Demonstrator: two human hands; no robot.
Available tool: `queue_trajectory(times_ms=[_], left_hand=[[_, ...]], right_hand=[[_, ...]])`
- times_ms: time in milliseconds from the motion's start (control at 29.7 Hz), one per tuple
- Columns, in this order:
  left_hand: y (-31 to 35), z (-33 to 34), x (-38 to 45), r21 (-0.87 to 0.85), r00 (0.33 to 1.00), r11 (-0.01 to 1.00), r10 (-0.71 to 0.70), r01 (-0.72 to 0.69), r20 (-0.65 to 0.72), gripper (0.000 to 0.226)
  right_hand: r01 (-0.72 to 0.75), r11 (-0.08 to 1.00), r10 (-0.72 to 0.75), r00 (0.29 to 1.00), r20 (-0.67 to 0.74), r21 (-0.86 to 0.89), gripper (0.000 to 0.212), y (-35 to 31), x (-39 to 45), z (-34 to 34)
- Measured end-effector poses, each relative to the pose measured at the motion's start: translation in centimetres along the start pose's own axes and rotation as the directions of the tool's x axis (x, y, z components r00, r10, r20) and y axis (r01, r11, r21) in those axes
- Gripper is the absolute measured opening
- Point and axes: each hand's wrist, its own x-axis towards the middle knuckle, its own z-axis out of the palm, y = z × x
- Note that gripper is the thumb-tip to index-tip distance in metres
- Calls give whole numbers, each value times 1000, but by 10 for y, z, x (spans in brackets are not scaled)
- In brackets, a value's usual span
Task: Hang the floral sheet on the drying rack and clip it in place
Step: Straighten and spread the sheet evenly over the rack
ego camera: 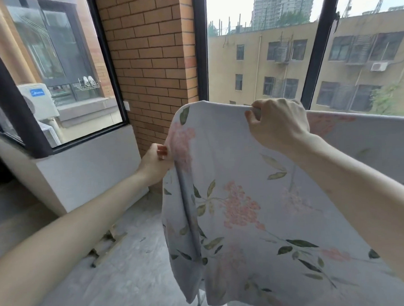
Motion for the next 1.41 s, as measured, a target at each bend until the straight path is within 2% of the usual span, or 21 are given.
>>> queue_trajectory(times_ms=[34,101,168,269,336,404,504,538,605,673,740,774,841,942,1009,1076,1144,1244,1312,1413], left_hand=[[-15,5,-1,65,998,998,-14,11,57,34],[-33,10,-1,168,995,985,-50,36,83,32],[-37,12,0,284,999,958,-43,36,18,30],[-37,10,6,437,999,898,-22,39,-43,18],[-35,2,8,437,997,897,-34,62,-71,15],[-30,-11,11,372,987,925,-21,81,-161,15],[-19,-40,26,259,902,953,-34,159,-430,16],[-17,-47,32,224,871,959,-41,171,-490,17],[-12,-54,41,204,849,965,-34,165,-527,17],[-9,-51,47,282,897,942,-41,181,-440,12],[-10,-45,50,441,971,875,-120,202,-207,14],[-10,-43,48,506,980,839,-168,200,-107,17],[-6,-40,45,530,981,830,-192,172,-18,19],[22,-39,39,336,993,937,-71,100,-97,13],[54,-41,35,145,979,989,48,-19,-196,23],[87,-43,31,11,958,984,174,-176,-226,26],[111,-40,26,0,937,951,306,-311,-171,32],[121,-25,23,129,884,882,463,-454,-56,41],[118,-10,23,135,880,872,475,-470,-9,34],[118,-2,21,111,894,889,448,-443,-24,23]], right_hand=[[29,1000,-29,1000,7,4,33,-7,-1,4],[77,997,-79,995,57,25,39,-24,-1,11],[94,995,-98,991,89,46,49,-42,4,14],[100,994,-104,988,116,33,51,-58,11,20],[82,997,-82,989,119,4,52,-59,10,25],[79,996,-76,994,84,-37,54,-55,5,30],[67,994,-63,997,48,-86,56,-45,2,34],[69,993,-65,997,44,-95,56,-44,2,34],[80,991,-76,996,37,-104,57,-45,1,35],[80,992,-77,997,31,-100,57,-48,2,36],[71,992,-69,997,27,-101,56,-51,2,34],[70,992,-68,997,27,-105,55,-51,2,34],[69,992,-66,997,25,-107,54,-50,1,33],[71,992,-69,997,21,-107,52,-49,-2,34],[67,992,-65,998,17,-106,51,-49,-2,34],[64,992,-63,998,18,-108,50,-50,-2,35],[63,993,-62,998,17,-103,47,-52,-3,36],[58,994,-58,998,8,-93,46,-52,-3,35],[59,995,-60,998,-3,-83,45,-49,-4,35],[82,994,-84,996,-16,-76,45,-43,-6,31]])
